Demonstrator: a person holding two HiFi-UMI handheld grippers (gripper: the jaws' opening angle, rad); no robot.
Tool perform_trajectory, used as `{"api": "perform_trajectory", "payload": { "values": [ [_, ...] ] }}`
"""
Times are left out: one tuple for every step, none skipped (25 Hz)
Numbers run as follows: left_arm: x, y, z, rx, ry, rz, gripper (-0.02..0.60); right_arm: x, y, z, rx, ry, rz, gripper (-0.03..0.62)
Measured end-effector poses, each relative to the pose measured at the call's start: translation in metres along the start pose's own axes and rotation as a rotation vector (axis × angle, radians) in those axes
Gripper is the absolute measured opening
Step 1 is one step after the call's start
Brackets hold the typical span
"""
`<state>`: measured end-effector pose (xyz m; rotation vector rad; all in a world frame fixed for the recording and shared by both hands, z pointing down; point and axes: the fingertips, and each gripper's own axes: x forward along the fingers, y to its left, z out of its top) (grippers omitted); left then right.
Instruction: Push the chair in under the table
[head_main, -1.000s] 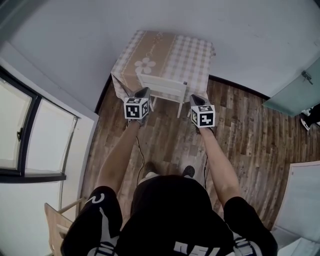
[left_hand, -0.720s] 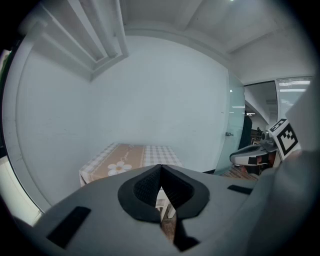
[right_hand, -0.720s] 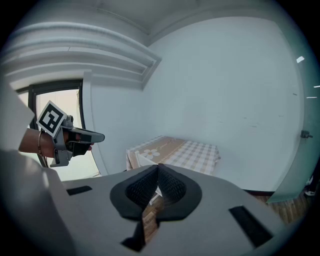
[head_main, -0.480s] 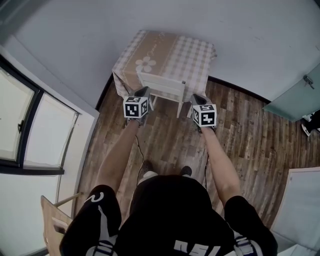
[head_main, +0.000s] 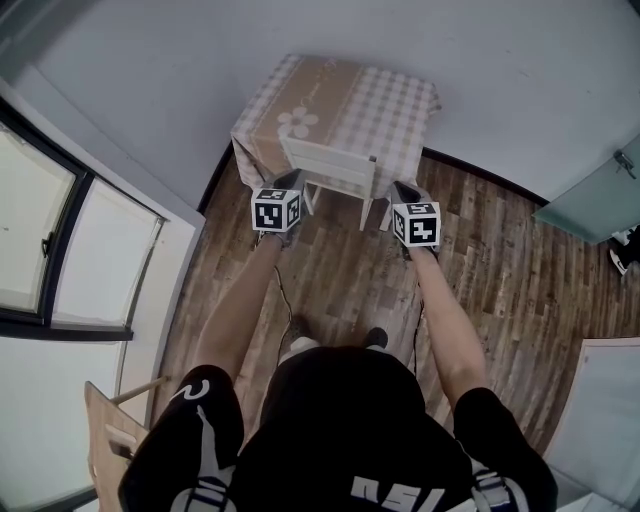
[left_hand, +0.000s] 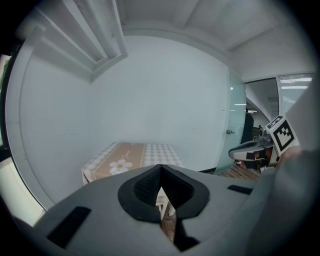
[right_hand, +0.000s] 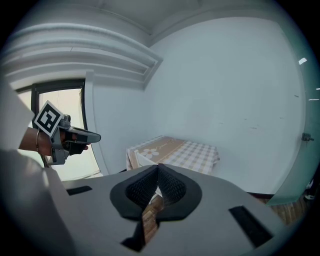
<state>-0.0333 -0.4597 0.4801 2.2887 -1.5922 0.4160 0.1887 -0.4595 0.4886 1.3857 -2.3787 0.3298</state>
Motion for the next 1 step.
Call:
{"api": "perform_trajectory", "payload": {
  "values": [
    [-0.0003, -0.0009, -0.0001, 0.001, 0.001, 0.001, 0.026, -0.0008, -0.0008, 0.0002, -0.001, 0.0, 0.0, 0.012]
  ]
}}
